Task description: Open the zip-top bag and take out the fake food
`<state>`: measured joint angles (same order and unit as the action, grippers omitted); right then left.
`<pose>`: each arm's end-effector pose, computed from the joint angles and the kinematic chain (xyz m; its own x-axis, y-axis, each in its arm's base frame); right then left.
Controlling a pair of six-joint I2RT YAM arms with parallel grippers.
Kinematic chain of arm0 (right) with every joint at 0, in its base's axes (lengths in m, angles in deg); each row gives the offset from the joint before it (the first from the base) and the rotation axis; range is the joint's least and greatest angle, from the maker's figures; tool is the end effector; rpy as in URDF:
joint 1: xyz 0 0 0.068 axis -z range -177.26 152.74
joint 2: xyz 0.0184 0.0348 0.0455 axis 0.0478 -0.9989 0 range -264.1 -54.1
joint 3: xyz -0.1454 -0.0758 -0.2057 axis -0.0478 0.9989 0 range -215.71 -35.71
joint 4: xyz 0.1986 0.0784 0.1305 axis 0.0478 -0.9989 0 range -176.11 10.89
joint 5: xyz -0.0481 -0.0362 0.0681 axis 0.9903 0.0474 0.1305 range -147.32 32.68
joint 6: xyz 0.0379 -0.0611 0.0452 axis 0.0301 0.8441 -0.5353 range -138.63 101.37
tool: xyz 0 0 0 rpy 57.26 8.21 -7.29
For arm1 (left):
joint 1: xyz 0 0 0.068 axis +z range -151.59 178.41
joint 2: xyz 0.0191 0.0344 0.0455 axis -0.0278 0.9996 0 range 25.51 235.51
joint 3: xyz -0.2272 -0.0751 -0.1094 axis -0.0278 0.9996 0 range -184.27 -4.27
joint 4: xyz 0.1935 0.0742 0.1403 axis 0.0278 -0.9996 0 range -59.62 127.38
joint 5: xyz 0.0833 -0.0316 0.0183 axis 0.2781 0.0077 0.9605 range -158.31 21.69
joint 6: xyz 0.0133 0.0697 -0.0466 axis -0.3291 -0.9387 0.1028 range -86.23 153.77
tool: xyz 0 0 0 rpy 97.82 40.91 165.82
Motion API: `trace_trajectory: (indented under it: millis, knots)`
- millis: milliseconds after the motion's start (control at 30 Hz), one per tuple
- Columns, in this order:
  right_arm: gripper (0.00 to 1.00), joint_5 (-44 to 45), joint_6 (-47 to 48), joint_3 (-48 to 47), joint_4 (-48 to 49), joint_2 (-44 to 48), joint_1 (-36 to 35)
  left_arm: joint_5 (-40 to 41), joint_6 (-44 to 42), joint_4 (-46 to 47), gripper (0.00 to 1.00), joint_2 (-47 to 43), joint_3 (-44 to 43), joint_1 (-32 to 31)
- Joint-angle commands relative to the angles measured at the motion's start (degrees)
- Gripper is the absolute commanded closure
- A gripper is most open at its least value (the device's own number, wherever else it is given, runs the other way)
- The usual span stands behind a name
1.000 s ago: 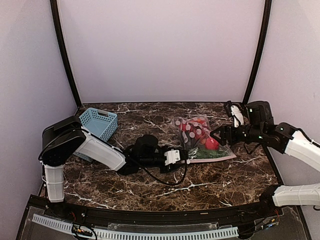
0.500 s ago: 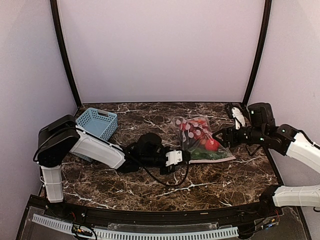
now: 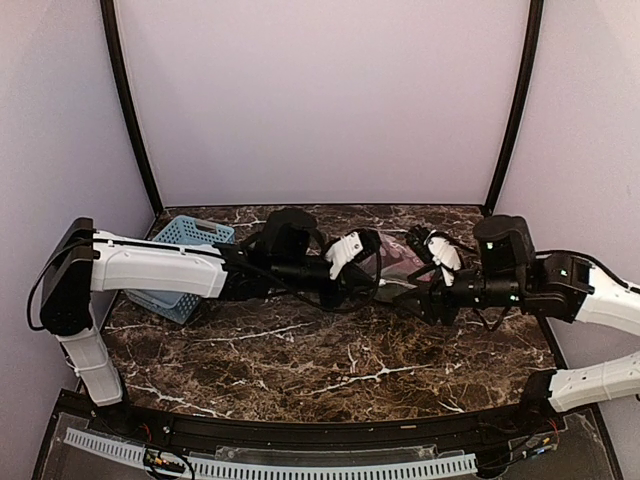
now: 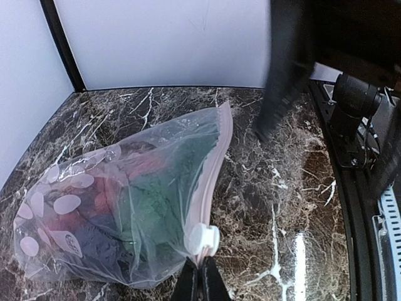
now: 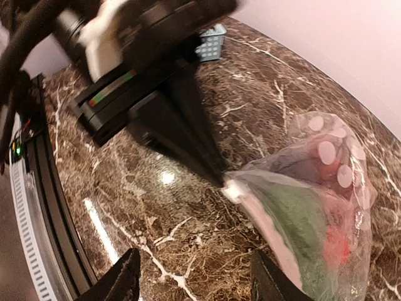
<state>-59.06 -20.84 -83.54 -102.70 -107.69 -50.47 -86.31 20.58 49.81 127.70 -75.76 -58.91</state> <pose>0.1399 0.1909 0.2813 -0.3250 -0.3699 -0.8704 -0.8043 0.5922 0.0486 0.2194 -0.3847 0.2488 0.0537 0.3179 -0.9466 0.9723 0.1993 0.1221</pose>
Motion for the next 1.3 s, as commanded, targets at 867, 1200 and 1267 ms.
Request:
trace_trajectory:
  millis: [867, 1200, 1267]
  knots:
    - [0.60, 12.0, 20.2, -6.2, 4.3, -2.6, -5.7, -20.3, 20.4, -3.5, 0.99, -14.2, -1.0, 4.9]
    - [0.73, 13.6, 22.9, -8.6, 5.2, -7.4, -5.8, -23.5, 21.5, -3.0, 0.99, -16.0, -0.4, 5.0]
    - [0.85, 13.2, 23.1, -9.6, 5.1, -8.2, -5.7, -23.6, 21.9, -2.6, 0.99, -16.6, -0.2, 5.0]
